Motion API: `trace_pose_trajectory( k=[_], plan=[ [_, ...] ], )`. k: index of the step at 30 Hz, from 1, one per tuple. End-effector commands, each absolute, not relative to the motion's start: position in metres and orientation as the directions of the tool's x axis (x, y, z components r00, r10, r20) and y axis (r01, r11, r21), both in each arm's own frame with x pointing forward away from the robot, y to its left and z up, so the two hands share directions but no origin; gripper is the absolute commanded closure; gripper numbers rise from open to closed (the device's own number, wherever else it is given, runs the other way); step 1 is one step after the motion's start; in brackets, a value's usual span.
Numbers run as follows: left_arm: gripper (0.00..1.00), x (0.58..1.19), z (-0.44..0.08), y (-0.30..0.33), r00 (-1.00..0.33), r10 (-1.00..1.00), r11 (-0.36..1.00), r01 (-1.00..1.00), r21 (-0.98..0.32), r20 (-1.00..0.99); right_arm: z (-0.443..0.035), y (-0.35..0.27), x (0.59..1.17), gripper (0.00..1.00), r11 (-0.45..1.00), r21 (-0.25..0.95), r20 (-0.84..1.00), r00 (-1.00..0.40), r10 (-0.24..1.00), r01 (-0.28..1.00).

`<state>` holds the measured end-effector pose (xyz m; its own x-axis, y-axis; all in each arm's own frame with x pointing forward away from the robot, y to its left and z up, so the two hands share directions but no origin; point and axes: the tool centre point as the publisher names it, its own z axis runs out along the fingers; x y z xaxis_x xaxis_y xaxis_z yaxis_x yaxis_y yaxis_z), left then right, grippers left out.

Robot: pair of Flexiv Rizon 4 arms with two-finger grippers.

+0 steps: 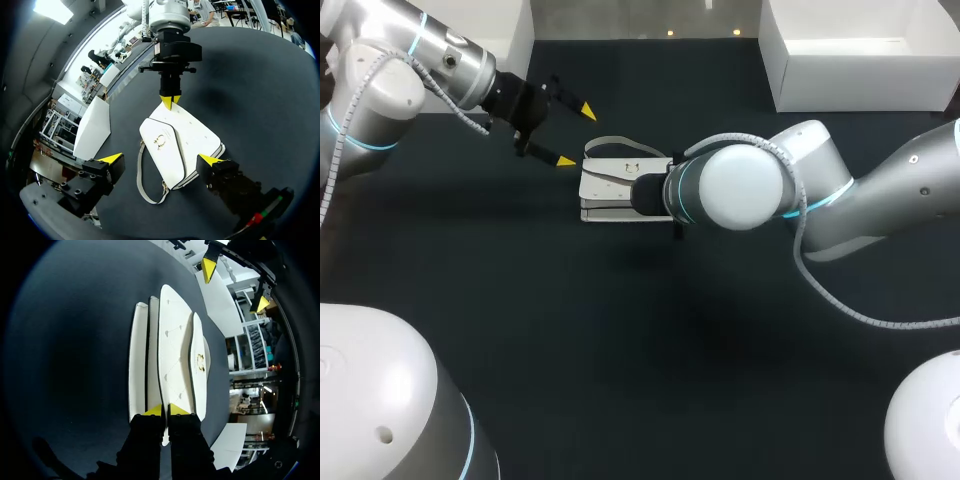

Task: Pick up the bag, open it, inspect its contents, close it, and place it on the opposite side

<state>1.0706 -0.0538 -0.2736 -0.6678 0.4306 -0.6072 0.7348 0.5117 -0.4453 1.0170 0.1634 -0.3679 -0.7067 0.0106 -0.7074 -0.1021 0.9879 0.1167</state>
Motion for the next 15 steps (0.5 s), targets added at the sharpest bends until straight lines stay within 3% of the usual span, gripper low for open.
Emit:
trace_pose_trajectory(
  k=[1,7,14,15],
  plan=[
    [0.00,1.061,-0.280,-0.059,-0.647,0.395,0.506,0.746,-0.434,-0.652,-0.369,0.168,1.014,1.00,0.990,0.107,-0.712,-0.702,0.012,-0.091],
    [0.00,1.055,-0.286,-0.066,-0.624,0.440,0.481,0.771,-0.417,-0.646,-0.369,0.168,1.014,1.00,0.990,0.107,-0.712,-0.702,0.012,-0.091],
    [0.25,1.054,-0.302,-0.068,-0.634,0.466,0.486,0.766,-0.421,-0.617,-0.369,0.168,1.014,1.00,0.990,0.107,-0.712,-0.702,0.012,-0.091],
    [0.34,1.054,-0.302,-0.068,-0.638,0.467,0.486,0.764,-0.426,-0.612,-0.369,0.168,1.014,1.00,0.990,0.107,-0.712,-0.702,0.012,-0.091]
  ],
)
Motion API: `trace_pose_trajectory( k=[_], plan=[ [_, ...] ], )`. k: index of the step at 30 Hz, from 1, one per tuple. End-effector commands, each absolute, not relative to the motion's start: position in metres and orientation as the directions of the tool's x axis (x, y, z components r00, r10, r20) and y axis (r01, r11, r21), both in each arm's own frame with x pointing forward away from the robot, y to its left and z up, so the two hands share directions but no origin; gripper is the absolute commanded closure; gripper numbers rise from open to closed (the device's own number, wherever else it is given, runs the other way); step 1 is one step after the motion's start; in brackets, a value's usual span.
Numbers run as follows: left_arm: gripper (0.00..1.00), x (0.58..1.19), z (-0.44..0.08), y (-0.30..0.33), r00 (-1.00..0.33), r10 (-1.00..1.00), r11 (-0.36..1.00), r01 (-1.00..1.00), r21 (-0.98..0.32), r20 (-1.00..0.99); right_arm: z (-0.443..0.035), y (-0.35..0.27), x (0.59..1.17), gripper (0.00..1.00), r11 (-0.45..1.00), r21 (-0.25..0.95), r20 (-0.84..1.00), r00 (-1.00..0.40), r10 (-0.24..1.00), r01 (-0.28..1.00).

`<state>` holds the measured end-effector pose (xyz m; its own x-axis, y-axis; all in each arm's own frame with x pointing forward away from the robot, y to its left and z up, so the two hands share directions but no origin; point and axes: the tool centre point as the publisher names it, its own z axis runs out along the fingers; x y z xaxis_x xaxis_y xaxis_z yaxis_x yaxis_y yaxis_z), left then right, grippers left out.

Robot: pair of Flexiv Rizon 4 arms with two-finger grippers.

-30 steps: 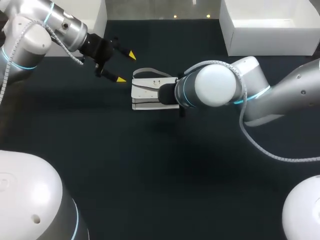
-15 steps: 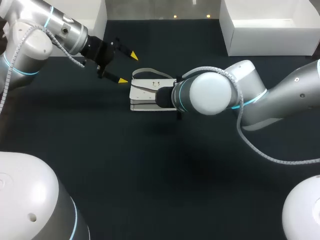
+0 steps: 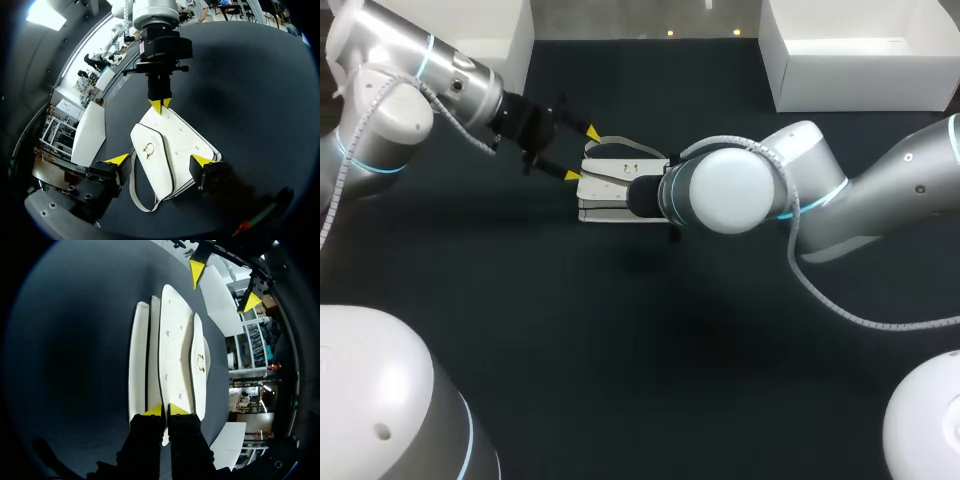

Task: Pick up the bag, open it, inspect its contents, close it, and place it on the opposite side

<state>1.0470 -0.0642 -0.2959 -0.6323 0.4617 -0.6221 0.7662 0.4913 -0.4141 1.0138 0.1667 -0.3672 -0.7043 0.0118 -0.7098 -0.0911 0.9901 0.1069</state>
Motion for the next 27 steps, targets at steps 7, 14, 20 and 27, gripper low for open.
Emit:
trace_pose_trajectory(
  k=[7,14,20,27],
  plan=[
    [0.42,1.056,-0.321,-0.081,-0.646,0.476,0.495,0.758,-0.426,-0.597,-0.369,0.168,1.014,1.00,0.990,0.107,-0.712,-0.702,0.012,-0.091],
    [0.51,1.055,-0.329,-0.087,-0.659,0.477,0.501,0.748,-0.436,-0.582,-0.369,0.168,1.014,1.00,0.990,0.107,-0.712,-0.702,0.012,-0.091],
    [0.54,1.054,-0.337,-0.095,-0.658,0.481,0.506,0.748,-0.430,-0.579,-0.369,0.168,1.014,1.00,0.990,0.107,-0.712,-0.702,0.012,-0.091],
    [0.54,1.052,-0.348,-0.106,-0.646,0.481,0.519,0.755,-0.401,-0.593,-0.369,0.168,1.014,1.00,0.990,0.107,-0.712,-0.702,0.012,-0.091]
  ],
)
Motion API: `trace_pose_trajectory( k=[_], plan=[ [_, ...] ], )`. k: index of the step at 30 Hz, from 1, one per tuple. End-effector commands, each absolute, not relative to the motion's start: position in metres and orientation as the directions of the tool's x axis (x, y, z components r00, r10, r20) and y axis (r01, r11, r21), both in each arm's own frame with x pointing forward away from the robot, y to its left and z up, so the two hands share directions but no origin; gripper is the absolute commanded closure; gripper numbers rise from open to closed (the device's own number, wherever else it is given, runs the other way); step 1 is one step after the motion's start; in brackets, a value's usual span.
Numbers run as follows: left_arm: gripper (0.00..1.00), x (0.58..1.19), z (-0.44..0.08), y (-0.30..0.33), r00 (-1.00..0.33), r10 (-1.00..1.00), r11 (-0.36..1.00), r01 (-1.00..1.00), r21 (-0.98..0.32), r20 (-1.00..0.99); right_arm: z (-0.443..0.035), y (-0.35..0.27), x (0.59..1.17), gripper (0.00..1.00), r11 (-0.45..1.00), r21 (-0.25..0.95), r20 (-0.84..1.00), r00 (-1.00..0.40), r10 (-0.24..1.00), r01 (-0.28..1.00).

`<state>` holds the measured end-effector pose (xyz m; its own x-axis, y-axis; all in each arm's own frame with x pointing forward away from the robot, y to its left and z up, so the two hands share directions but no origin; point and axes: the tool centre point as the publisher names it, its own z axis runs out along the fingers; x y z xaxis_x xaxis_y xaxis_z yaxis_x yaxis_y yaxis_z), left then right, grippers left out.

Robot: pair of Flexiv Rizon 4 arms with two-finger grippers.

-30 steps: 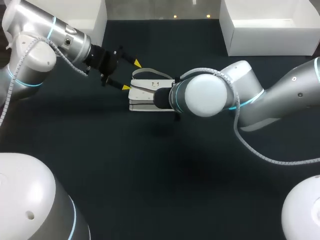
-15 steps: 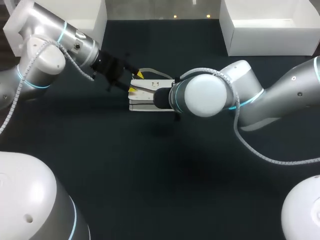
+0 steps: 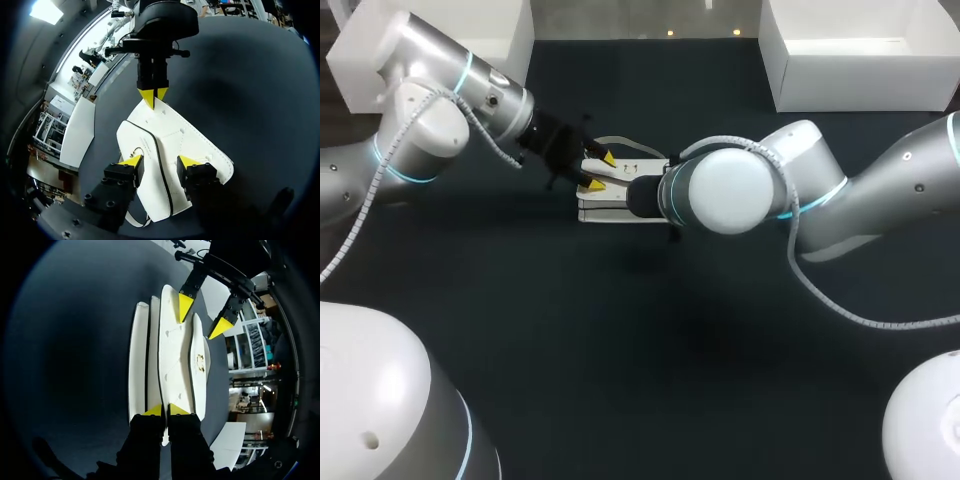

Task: Pick up the bag, open it, inspect its contents, close it, and place it on the opposite side

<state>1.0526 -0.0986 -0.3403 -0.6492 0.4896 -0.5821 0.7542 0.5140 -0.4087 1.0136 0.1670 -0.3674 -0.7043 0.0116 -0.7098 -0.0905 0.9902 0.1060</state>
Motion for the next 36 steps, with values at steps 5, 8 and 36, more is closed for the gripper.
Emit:
trace_pose_trajectory(
  k=[5,8,36],
  plan=[
    [0.59,1.056,-0.351,-0.110,-0.640,0.461,0.540,0.752,-0.378,-0.616,-0.369,0.168,1.014,1.00,0.990,0.107,-0.712,-0.702,0.012,-0.091],
    [0.64,1.058,-0.352,-0.111,-0.639,0.447,0.558,0.746,-0.364,-0.625,-0.369,0.168,1.014,1.00,0.990,0.107,-0.712,-0.702,0.012,-0.091],
    [1.00,1.100,-0.327,-0.103,-0.812,0.260,0.623,0.555,-0.552,-0.523,-0.369,0.168,1.014,1.00,0.990,0.107,-0.712,-0.702,0.012,-0.091]
  ],
)
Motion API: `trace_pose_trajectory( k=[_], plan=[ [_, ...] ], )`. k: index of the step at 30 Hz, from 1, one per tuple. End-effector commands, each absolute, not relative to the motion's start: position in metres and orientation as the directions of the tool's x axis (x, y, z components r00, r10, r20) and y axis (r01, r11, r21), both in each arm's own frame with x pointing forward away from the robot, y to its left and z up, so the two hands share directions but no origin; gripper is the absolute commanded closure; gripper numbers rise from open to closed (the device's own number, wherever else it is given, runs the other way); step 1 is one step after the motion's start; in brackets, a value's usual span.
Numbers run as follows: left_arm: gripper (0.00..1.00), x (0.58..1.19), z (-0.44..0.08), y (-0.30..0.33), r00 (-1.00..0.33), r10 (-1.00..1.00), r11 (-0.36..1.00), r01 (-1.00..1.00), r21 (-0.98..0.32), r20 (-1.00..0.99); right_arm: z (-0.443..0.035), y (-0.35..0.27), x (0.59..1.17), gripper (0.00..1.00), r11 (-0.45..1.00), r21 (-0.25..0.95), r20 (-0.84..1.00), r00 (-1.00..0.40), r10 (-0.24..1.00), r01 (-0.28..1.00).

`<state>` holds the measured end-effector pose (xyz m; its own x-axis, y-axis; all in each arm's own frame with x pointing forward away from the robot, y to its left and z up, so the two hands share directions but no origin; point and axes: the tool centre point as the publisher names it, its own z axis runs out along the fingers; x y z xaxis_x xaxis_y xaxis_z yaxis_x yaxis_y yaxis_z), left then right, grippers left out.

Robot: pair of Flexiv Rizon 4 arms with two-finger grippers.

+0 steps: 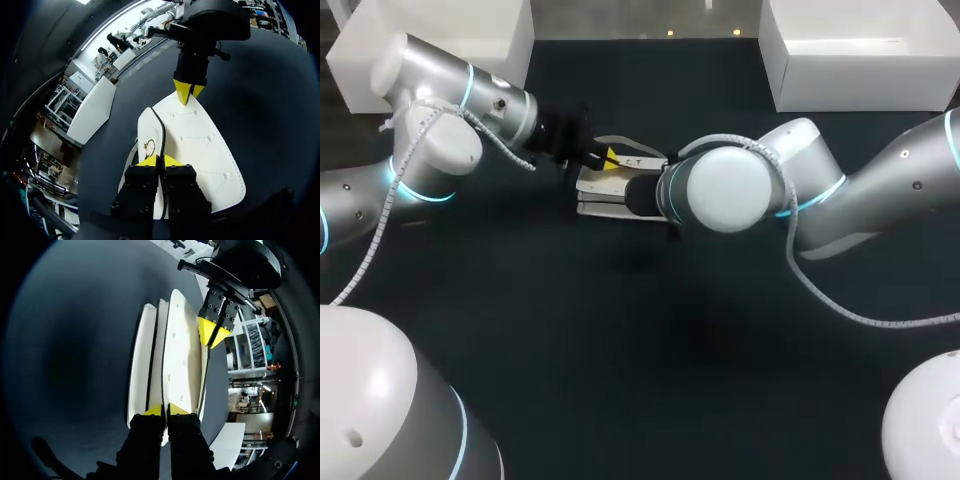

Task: Pick up the bag, open it, inspect its contents, close it, and place it on the opposite side

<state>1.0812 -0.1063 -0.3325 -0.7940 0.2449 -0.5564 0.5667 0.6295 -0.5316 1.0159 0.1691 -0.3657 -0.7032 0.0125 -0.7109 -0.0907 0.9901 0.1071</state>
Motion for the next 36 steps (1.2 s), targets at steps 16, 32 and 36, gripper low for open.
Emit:
trace_pose_trajectory(
  k=[16,32,36],
  plan=[
    [1.00,1.129,-0.313,-0.096,-0.897,0.230,0.626,0.434,-0.648,-0.378,-0.369,0.168,1.014,1.00,0.990,0.107,-0.712,-0.702,0.012,-0.091],
    [0.00,1.098,-0.324,-0.101,-0.818,0.177,0.688,0.501,-0.525,-0.548,-0.369,0.168,1.014,1.00,0.990,0.107,-0.712,-0.702,0.012,-0.091],
    [0.00,1.107,-0.331,-0.107,-0.826,0.158,0.700,0.481,-0.528,-0.542,-0.369,0.168,1.014,1.00,0.990,0.107,-0.712,-0.702,0.012,-0.091]
  ],
)
